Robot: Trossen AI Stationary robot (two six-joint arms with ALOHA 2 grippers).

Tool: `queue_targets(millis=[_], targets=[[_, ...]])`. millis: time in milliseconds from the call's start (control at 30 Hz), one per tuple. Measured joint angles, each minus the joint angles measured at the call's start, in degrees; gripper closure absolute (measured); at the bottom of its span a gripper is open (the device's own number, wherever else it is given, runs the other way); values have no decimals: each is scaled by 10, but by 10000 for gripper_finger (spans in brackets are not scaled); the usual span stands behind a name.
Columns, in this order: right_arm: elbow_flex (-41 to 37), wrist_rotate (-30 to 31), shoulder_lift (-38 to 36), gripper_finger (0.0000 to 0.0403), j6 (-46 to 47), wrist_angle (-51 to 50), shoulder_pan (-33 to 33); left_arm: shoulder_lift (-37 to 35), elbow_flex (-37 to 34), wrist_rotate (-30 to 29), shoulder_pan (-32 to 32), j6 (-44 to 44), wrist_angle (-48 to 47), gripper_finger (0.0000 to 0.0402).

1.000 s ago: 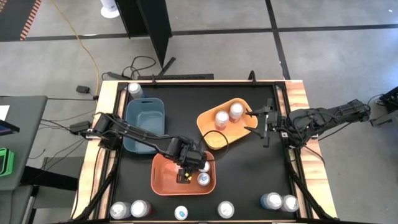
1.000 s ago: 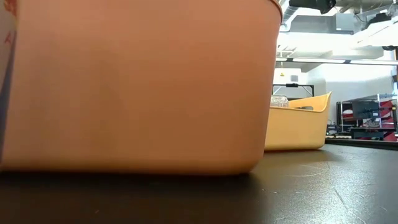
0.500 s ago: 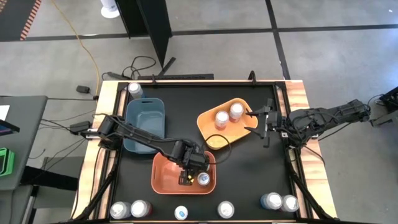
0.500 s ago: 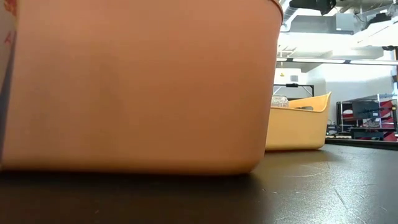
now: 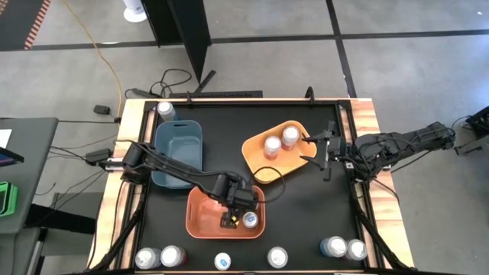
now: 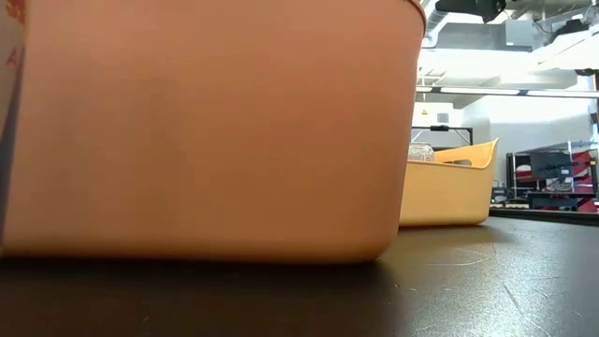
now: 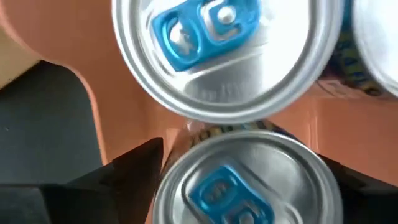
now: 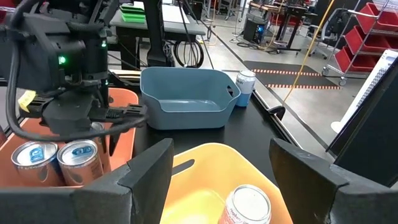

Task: Sort soda cans
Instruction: Put the blue soda can into the orange bin

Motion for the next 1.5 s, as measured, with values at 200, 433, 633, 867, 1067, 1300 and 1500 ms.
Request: queue_targets(millis=[200, 433, 633, 867, 1067, 1300, 1500], targets=[[0, 0, 0, 121, 0, -1, 0, 1, 12, -12, 0, 0, -28, 82], [0, 0, 0, 121, 1, -1, 0, -1, 61, -41, -1, -3, -78, 82], [0, 0, 0, 121, 3, -3, 0, -1, 82, -47, -1, -5, -106, 82], [0, 0, 0, 121, 4, -7, 0, -1, 94, -47, -3, -16, -139, 82], [0, 0, 0, 121, 4, -7, 0, -1, 97, -47, -6, -12, -129, 82], [0, 0, 0, 121, 6, -7, 0, -2, 98, -49, -9, -14, -122, 82], [0, 0, 0, 121, 6, -7, 0, -2, 98, -54, -10, -25, -143, 82]])
